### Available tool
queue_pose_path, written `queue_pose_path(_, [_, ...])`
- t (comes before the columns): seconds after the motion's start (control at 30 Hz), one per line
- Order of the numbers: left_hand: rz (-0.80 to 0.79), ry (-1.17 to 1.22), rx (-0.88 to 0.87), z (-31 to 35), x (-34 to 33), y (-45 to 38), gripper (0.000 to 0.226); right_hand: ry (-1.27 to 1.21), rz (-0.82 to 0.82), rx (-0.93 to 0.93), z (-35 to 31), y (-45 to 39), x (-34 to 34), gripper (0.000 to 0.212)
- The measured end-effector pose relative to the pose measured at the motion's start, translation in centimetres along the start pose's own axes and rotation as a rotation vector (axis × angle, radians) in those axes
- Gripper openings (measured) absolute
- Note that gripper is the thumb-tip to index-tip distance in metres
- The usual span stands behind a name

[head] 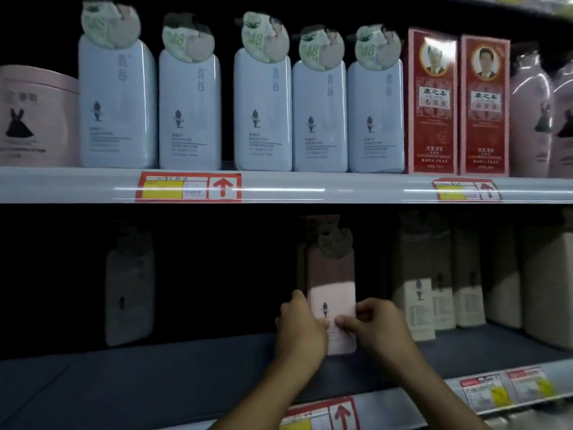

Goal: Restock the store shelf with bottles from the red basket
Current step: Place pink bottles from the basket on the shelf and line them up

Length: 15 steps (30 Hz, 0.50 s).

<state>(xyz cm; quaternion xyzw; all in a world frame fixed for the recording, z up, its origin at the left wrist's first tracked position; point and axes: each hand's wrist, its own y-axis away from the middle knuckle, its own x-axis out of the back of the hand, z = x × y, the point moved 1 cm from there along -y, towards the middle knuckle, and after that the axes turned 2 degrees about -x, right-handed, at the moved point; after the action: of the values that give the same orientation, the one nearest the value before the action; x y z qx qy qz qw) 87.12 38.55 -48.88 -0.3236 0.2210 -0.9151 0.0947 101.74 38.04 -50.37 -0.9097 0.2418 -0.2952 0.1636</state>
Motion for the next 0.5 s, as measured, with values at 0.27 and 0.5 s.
queue_pose_path(0.27, [0.006, -0.032, 0.074, -0.6, -1.1, -2.0, 0.032, -0.024, -0.008, -0.026, 0.1, -1.9, -1.1, 0.025])
queue_pose_path(0.5, [0.036, 0.14, -0.012, -1.0, 1.6, -1.3, 0.056, 0.042, 0.117, 0.08, -2.1, 0.5, 0.3, 0.072])
